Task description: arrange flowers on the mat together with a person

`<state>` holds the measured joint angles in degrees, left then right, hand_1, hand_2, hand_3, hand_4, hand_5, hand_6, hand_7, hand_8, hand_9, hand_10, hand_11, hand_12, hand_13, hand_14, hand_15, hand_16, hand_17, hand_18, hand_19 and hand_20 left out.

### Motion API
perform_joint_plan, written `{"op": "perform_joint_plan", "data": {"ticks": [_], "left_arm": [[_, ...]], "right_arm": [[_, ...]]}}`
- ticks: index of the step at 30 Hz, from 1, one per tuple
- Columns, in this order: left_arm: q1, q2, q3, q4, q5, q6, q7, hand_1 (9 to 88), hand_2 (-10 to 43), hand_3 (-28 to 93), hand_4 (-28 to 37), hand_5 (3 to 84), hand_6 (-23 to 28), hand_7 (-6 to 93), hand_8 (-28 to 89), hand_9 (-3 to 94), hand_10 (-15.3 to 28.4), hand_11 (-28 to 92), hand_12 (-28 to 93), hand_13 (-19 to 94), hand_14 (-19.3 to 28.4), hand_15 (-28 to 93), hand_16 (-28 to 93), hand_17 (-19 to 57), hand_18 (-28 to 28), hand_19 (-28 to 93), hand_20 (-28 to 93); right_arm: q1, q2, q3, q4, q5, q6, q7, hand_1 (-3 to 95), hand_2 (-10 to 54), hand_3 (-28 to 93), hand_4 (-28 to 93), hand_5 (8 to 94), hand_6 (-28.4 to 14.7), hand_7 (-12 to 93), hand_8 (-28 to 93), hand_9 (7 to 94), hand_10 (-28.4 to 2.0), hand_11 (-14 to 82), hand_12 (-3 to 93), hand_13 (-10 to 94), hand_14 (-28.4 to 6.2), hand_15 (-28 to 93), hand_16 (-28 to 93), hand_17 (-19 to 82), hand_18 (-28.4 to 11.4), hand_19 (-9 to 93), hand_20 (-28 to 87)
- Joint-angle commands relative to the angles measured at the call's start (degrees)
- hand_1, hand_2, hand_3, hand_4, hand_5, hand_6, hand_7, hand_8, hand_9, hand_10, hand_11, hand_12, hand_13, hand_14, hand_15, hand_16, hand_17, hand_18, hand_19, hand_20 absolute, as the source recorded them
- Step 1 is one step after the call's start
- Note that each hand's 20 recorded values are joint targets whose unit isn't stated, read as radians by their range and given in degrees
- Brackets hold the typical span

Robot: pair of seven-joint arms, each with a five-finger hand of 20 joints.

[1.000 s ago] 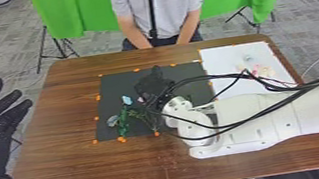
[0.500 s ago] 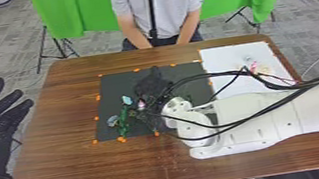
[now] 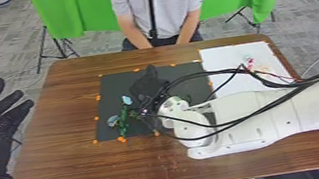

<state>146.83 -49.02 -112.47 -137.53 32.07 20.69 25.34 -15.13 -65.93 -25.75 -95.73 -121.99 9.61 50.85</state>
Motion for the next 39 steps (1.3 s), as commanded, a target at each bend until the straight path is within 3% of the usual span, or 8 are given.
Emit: {"op": "perform_joint_plan", "data": {"ticks": [1,11,14,22,28,30,36,39], "left_arm": [[2.12,0.11,-0.17,0.27,-0.57,0.09,0.64,22.1,7.1,75,-25.4,32.0,4.7,11.8,-9,31.2,15.7,21,13,22,21.9,49,-5,-9.3,20.0,42,20],[3.29,0.65,0.52,0.62,-1.39,0.78,2.19,21.9,7.3,74,-25.6,31.9,4.7,11.8,-9,31.2,15.7,21,13,22,21.9,49,-5,-9.3,20.1,42,20],[4.33,1.98,0.47,0.82,-3.17,1.82,3.96,21.4,7.3,74,-25.9,31.9,4.7,11.7,-9,31.1,15.7,20,13,22,21.8,49,-5,-9.3,20.1,42,20],[6.75,3.39,0.06,0.54,-5.17,3.2,6.29,20.4,7.7,74,-27.4,31.7,4.2,11.0,-9,30.9,15.5,20,13,22,21.7,48,-5,-9.5,20.1,41,20],[6.76,3.93,0.56,0.87,-5.97,3.56,6.65,20.0,7.8,74,-28.1,31.5,3.8,10.6,-9,30.8,15.3,19,13,22,21.7,48,-5,-9.7,19.9,41,19],[6.49,3.28,0.43,0.91,-5.67,3.31,5.73,19.7,7.8,74,-28.2,31.5,3.8,10.5,-9,30.7,15.2,19,13,22,21.6,48,-5,-9.7,19.9,40,19],[6.51,2.64,0.29,0.9,-5.51,3.22,5.23,19.5,7.9,74,-28.2,31.4,3.7,10.4,-9,30.6,15.2,19,13,22,21.7,47,-5,-9.7,19.8,40,19],[6.4,3.34,0.69,1.18,-6.51,3.58,5.82,19.4,8.0,74,-28.3,31.3,3.7,10.3,-9,30.6,15.1,18,13,22,21.6,47,-4,-9.7,19.8,40,19]], "right_arm": [[0.42,1.07,4.39,-1.81,-0.93,-0.09,0.44,51.3,-9.5,68,-28,69.3,4.8,16,-6,82.6,-8.1,12.2,30.7,69,-5.8,51,26,18,-19.7,73,14],[-11.03,10.81,25.14,-9.26,5.81,4.1,-2.44,44.5,-9.5,74,-28,67.7,4.1,16,-10,77.0,-10.3,22.0,21.2,67,-8.8,55,18,17,-20.2,72,17],[-18.39,14.95,35.24,-13.05,10.15,6.63,-4.44,40.1,-9.5,75,-28,66.5,3.4,15,-12,74.3,-11.2,23.1,17.4,65,-10.1,55,17,16,-20.7,70,17],[-41.99,24.12,63.33,-22.4,26.06,13.97,-13.14,30.6,-2.5,72,-25,62.9,0.9,14,-12,68.1,-14.6,18.8,15.6,59,-14.8,54,14,13,-21.8,67,16],[-61.11,25.76,85.24,-25.63,43.14,15.37,-22.24,27.3,-0.6,71,-24,57.6,-0.1,13,-12,63.2,-16.1,17.6,15.2,55,-16.8,54,12,10,-22.3,65,16],[-67.21,24.31,92.38,-26.28,49.38,15.04,-24.31,26.4,0.0,71,-24,56.3,0.1,13,-12,61.6,-16.5,17.1,15.0,53,-17.4,53,12,9,-22.7,64,15],[-76.7,22.85,101.63,-26.12,61.8,17.76,-32.05,24.3,1.5,71,-24,52.1,-0.6,12,-11,57.2,-17.5,16.2,14.8,48,-18.4,52,11,6,-23.2,60,15],[-78.8,22.98,103.33,-25.99,64.75,19.03,-34.07,23.2,2.3,72,-25,50.6,-0.5,12,-11,55.5,-17.9,15.9,14.9,46,-18.8,52,10,5,-23.6,58,15]]}}
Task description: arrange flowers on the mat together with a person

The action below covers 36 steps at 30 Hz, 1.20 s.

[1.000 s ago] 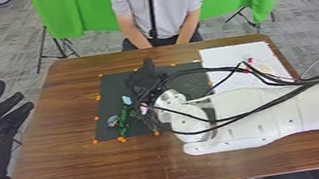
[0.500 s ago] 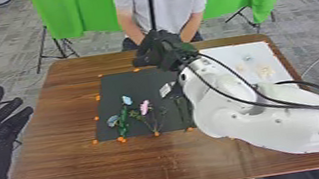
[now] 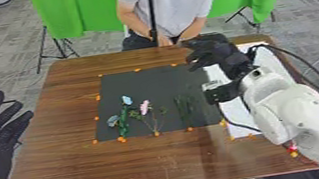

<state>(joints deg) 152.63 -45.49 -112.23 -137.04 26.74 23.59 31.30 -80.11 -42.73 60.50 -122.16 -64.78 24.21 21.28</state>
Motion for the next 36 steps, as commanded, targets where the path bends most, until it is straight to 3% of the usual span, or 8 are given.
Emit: {"op": "perform_joint_plan", "data": {"ticks": [1,4,11,21,25,27,32,36], "left_arm": [[0.89,-0.09,0.44,0.68,-1.22,0.62,0.18,19.3,8.1,74,-28.3,31.3,3.7,10.2,-9,30.6,15.1,18,13,22,21.6,47,-4,-9.7,19.8,40,19],[0.12,-0.61,0.81,0.84,-0.97,0.48,-0.38,19.2,8.1,74,-28.3,31.2,3.6,10.2,-9,30.6,15.1,18,13,22,21.7,47,-4,-9.7,19.8,40,19],[1.24,0.97,1.27,0.73,-2.48,1.29,1.95,18.9,8.2,74,-28.3,31.1,3.6,10.1,-9,30.6,15.1,18,13,22,21.8,47,-4,-9.7,19.9,40,19],[0.18,-0.61,1.23,0.28,-0.58,0.45,-0.16,18.9,8.5,74,-28.3,31.1,3.6,10.3,-9,30.8,15.3,18,14,22,21.7,47,-4,-9.6,19.9,41,19],[0.35,0.18,1.19,0.18,-0.98,0.71,0.56,19.1,8.5,74,-28.3,31.1,3.6,10.4,-9,30.8,15.3,19,14,22,21.8,47,-4,-9.6,19.9,41,19],[1.12,0.9,1.17,0.12,-1.79,0.98,1.85,19.1,8.5,74,-28.3,31.1,3.7,10.4,-9,30.8,15.3,19,14,22,21.8,47,-4,-9.6,19.9,41,19],[0.52,-0.05,1.3,0.15,-0.86,0.67,0.69,19.3,8.4,74,-28.3,31.1,3.8,10.4,-9,30.9,15.4,19,14,22,21.8,48,-4,-9.5,19.9,41,19],[0.94,0.54,1.12,0.12,-1.33,0.92,1.27,19.4,8.4,74,-28.3,31.1,3.7,10.4,-9,30.9,15.4,19,13,22,21.8,48,-4,-9.5,19.9,41,19]], "right_arm": [[-14.31,-0.24,17.57,0.52,7.64,4.1,-4.84,22.9,2.6,72,-25,50.1,-0.5,13,-11,54.9,-18.2,15.8,14.9,45,-18.7,52,10,4,-23.7,58,15],[-15.75,-0.21,19.0,0.28,9.35,4.01,-6.26,22.4,3.0,72,-25,49.7,-0.5,12,-11,54.5,-18.3,15.7,14.9,44,-18.9,52,10,4,-23.8,57,15],[-17.92,-0.74,21.71,0.02,13.37,2.25,-9.47,21.9,3.4,72,-25,49.7,-0.3,13,-11,53.7,-17.8,15.6,14.9,44,-19.0,52,10,4,-23.9,56,15],[-18.36,-0.76,21.56,0.55,12.52,2.64,-9.5,21.5,3.8,72,-25,49.7,-0.2,13,-11,53.6,-17.8,15.7,15.0,44,-19.0,51,10,4,-24.1,56,16],[-17.71,0.02,19.79,0.56,6.96,4.11,-7.97,21.5,3.9,72,-25,49.7,-0.2,13,-11,53.6,-17.7,15.7,15.0,43,-19.0,51,10,4,-24.2,56,16],[-17.93,-0.5,20.51,0.66,10.28,3.14,-9.13,21.5,3.9,72,-25,49.7,-0.2,13,-11,53.5,-17.7,15.6,15.0,43,-19.0,51,10,3,-24.3,55,16],[-17.8,-0.41,20.23,0.66,10.01,3.43,-9.19,21.6,3.8,72,-25,49.9,-0.1,13,-11,53.7,-17.5,15.7,15.0,43,-19.0,51,10,3,-24.4,55,16],[-17.69,-0.3,20.2,0.63,9.33,3.4,-8.91,21.6,3.7,73,-25,49.9,-0.1,13,-11,53.8,-17.5,15.8,15.0,44,-19.0,51,10,3,-24.5,55,17]]}}
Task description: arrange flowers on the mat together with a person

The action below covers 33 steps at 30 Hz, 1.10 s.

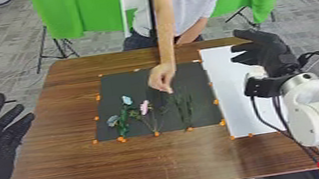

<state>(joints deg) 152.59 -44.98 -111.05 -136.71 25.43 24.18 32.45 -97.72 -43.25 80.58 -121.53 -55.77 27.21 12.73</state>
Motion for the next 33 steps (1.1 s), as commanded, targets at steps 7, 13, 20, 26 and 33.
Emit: {"op": "perform_joint_plan", "data": {"ticks": [7,13,20,26,33], "left_arm": [[1.07,0.24,0.02,-0.15,-0.17,0.43,0.28,20.1,8.4,74,-28.2,31.1,3.8,10.5,-9,30.9,15.4,19,13,22,21.8,48,-4,-9.5,19.9,41,19],[0.47,-0.52,0.01,-0.06,0.56,0.06,-0.73,20.2,8.3,74,-28.2,31.1,3.8,10.6,-9,30.9,15.4,19,13,22,21.8,48,-4,-9.5,19.9,41,19],[0.56,-0.49,0.0,-0.05,0.51,0.15,-0.48,20.3,8.3,74,-28.0,31.0,3.9,10.8,-9,30.9,15.4,19,13,22,21.8,48,-5,-9.5,19.9,41,19],[0.24,-1.42,0.14,-0.02,1.07,-0.05,-1.01,20.4,8.2,74,-27.8,31.1,4.0,10.8,-9,30.9,15.5,20,13,22,21.8,48,-5,-9.5,19.9,41,19],[0.27,-1.28,0.36,-0.09,0.87,0.28,-0.64,20.6,8.2,74,-27.7,31.1,4.1,10.9,-9,30.9,15.5,20,13,22,21.7,48,-5,-9.5,19.8,41,19]], "right_arm": [[0.28,0.11,-0.22,0.06,-0.01,0.36,0.23,21.7,3.7,73,-25,50.0,0.0,13,-11,53.9,-17.5,15.7,15.0,44,-19.0,51,10,3,-24.5,55,17],[0.32,0.26,-0.46,-0.01,-0.77,0.55,0.62,21.6,3.5,73,-25,50.2,0.0,13,-11,54.1,-17.3,15.9,15.0,44,-19.0,51,10,3,-24.6,55,17],[0.55,0.44,-0.51,0.12,-0.74,0.45,0.52,21.6,3.5,73,-25,50.3,0.1,13,-11,54.3,-17.2,15.9,15.0,44,-19.0,51,10,3,-24.6,55,17],[0.51,0.69,-0.27,0.25,-1.43,0.4,0.88,21.6,3.3,73,-25,50.3,0.1,13,-11,54.3,-17.1,15.9,15.0,44,-19.0,51,10,3,-24.6,55,17],[0.72,1.77,-0.25,0.55,-2.7,1.36,1.75,22.0,3.1,73,-25,50.4,0.1,13,-11,54.6,-17.3,16.0,15.0,44,-19.0,51,10,3,-24.7,55,17]]}}
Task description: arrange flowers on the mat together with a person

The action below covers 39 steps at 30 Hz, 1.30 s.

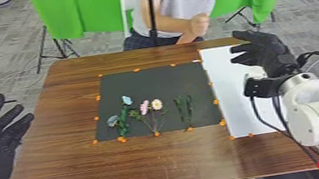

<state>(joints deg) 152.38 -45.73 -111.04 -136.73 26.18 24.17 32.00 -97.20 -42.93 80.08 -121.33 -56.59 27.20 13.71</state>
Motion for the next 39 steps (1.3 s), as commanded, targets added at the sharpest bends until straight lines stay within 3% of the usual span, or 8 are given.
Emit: {"op": "perform_joint_plan", "data": {"ticks": [1,5,9,10,17,28,30,39], "left_arm": [[0.8,-0.3,0.27,-0.12,-0.08,0.37,0.14,20.6,8.2,74,-27.7,31.2,4.1,10.9,-9,30.9,15.5,20,13,22,21.7,48,-5,-9.5,19.8,41,19],[0.96,0.32,0.36,-0.09,-0.69,0.68,0.85,20.6,8.2,74,-27.5,31.2,4.2,10.9,-9,30.9,15.6,20,13,22,21.7,48,-5,-9.5,19.8,41,19],[0.84,-0.15,0.27,-0.18,-0.13,0.49,0.25,20.7,8.2,74,-27.4,31.3,4.3,11.0,-9,30.9,15.5,20,13,22,21.7,48,-5,-9.5,19.8,41,19],[0.74,-0.1,0.35,-0.19,-0.24,0.53,0.3,20.8,8.1,74,-27.4,31.3,4.3,11.0,-9,31.0,15.6,20,13,22,21.7,48,-5,-9.5,19.8,41,19],[-0.02,-0.68,0.36,-0.17,0.58,0.2,-0.83,20.9,8.2,74,-27.4,31.3,4.4,11.2,-9,31.0,15.6,20,13,22,21.7,48,-5,-9.5,19.8,41,19],[-0.03,-0.39,0.39,-0.27,0.42,0.28,-0.99,21.1,8.3,74,-27.0,31.4,4.4,11.2,-9,31.0,15.6,20,13,22,21.8,48,-5,-9.5,19.8,41,19],[0.38,0.33,0.36,-0.26,-0.23,0.61,-0.14,21.1,8.3,74,-26.9,31.3,4.4,11.3,-9,30.9,15.7,20,13,22,21.8,48,-5,-9.5,19.8,41,19],[-0.27,0.77,0.7,-0.12,-0.67,0.74,-0.21,21.3,8.2,74,-26.9,31.4,4.4,11.3,-9,31.0,15.7,20,13,22,21.9,48,-5,-9.5,19.8,41,19]], "right_arm": [[0.33,1.58,0.18,0.41,-2.59,1.52,1.24,22.0,3.1,73,-25,50.5,0.2,13,-11,54.6,-17.3,16.1,15.0,44,-19.0,51,10,3,-24.7,55,17],[1.49,2.73,-0.78,1.15,-5.82,2.72,3.16,22.7,2.6,74,-25,50.6,0.2,13,-11,54.7,-17.2,16.1,15.0,44,-18.9,52,11,4,-24.7,56,18],[3.88,4.74,-3.5,2.71,-12.93,5.38,7.97,23.7,1.9,74,-25,50.6,0.2,13,-11,53.8,-17.1,15.7,14.8,45,-18.8,52,11,4,-24.8,56,18],[10.77,4.39,-9.38,4.36,-16.44,7.28,12.97,23.9,1.7,74,-25,50.6,0.2,13,-11,53.3,-16.9,15.4,14.8,45,-18.6,52,11,5,-24.8,57,18],[15.34,7.85,-14.89,8.47,-32.57,6.74,24.62,25.8,-0.1,75,-24,50.1,0.3,13,-12,49.7,-17.0,13.1,14.6,46,-18.1,53,11,7,-24.8,59,19],[27.31,9.37,-27.8,17.0,-48.61,-4.68,40.78,28.2,-2.3,75,-25,48.3,0.5,13,-12,46.8,-17.1,10.7,14.7,48,-17.5,55,10,10,-24.5,62,19],[29.95,9.17,-30.59,19.1,-49.48,-7.18,42.16,28.8,-2.6,75,-25,47.8,0.2,13,-12,46.1,-17.4,10.3,14.7,48,-17.6,56,10,10,-24.7,63,19],[37.05,7.59,-40.37,27.75,-49.91,-11.6,44.91,31.8,-4.3,75,-25,47.7,0.5,12,-11,45.4,-18.2,9.6,14.8,49,-17.5,56,8,11,-23.9,64,17]]}}
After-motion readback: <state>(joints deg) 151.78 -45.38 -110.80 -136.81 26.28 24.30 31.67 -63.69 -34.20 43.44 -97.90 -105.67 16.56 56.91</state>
